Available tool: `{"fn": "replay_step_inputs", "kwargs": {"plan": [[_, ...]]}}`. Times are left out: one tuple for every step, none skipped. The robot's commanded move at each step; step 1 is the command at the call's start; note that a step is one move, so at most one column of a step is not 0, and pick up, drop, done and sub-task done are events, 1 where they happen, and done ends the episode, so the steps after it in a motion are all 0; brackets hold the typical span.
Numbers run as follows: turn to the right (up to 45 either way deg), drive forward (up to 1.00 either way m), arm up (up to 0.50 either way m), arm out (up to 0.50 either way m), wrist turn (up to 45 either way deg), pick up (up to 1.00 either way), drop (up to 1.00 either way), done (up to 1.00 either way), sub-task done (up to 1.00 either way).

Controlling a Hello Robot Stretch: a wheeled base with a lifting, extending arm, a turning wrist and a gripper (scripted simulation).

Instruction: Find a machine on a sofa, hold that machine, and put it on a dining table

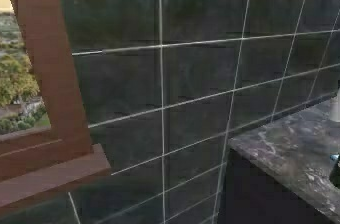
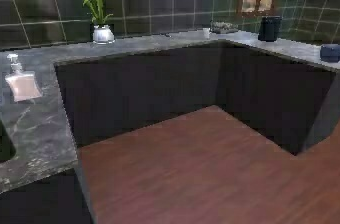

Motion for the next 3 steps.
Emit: {"fn": "replay_step_inputs", "kwargs": {"plan": [[-45.0,0.00,0.00,0.00,0.0,0.00,0.00,0.00,0.00],[-45.0,0.00,0.00,0.00,0.0,0.00,0.00,0.00,0.00],[-45.0,0.00,0.00,0.00,0.0,0.00,0.00,0.00,0.00]]}}
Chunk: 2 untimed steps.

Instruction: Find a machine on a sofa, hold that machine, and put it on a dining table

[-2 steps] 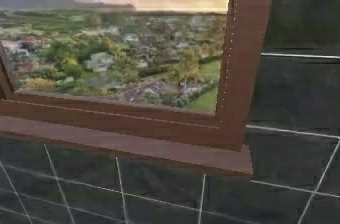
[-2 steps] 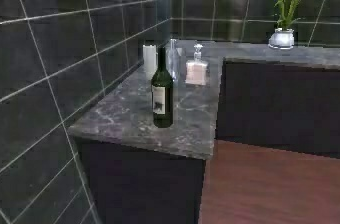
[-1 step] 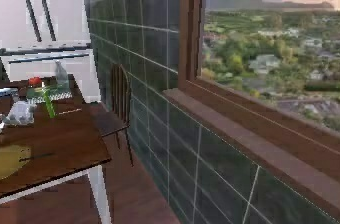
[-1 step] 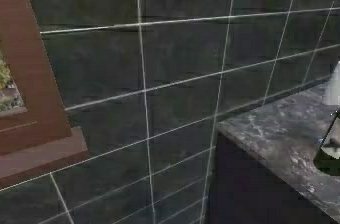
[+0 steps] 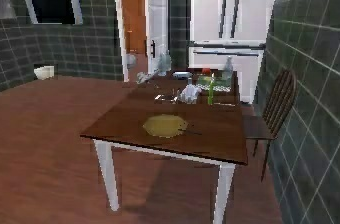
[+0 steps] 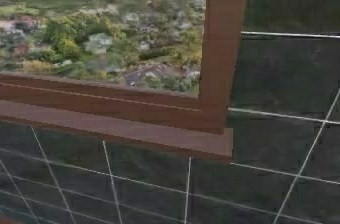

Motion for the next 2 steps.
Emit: {"fn": "replay_step_inputs", "kwargs": {"plan": [[-36.0,0.00,0.00,0.00,0.0,0.00,0.00,0.00,0.00],[0.0,0.30,0.00,0.00,0.0,0.00,0.00,0.00,0.00]]}}
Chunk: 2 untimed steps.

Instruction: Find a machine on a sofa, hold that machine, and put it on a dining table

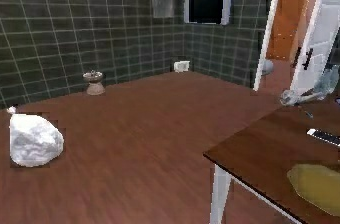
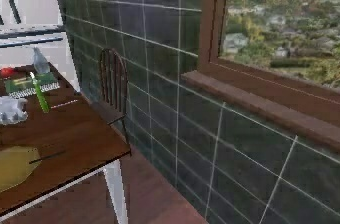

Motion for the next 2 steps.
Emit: {"fn": "replay_step_inputs", "kwargs": {"plan": [[-27.0,0.00,0.00,0.00,0.0,0.00,0.00,0.00,0.00],[0.0,0.75,0.00,0.00,0.0,0.00,0.00,0.00,0.00]]}}
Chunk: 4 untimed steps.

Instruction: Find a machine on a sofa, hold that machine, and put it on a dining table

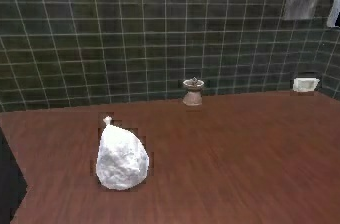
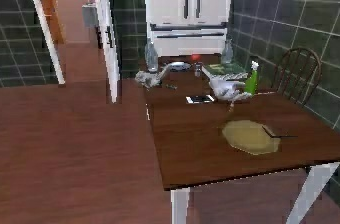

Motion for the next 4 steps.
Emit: {"fn": "replay_step_inputs", "kwargs": {"plan": [[45.0,0.00,0.00,0.00,0.0,0.00,0.00,0.00,0.00],[0.0,0.45,0.00,0.00,0.0,0.00,0.00,0.00,0.00],[6.0,0.00,0.00,0.00,0.0,0.00,0.00,0.00,0.00],[0.0,0.30,0.00,0.00,0.0,0.00,0.00,0.00,0.00]]}}
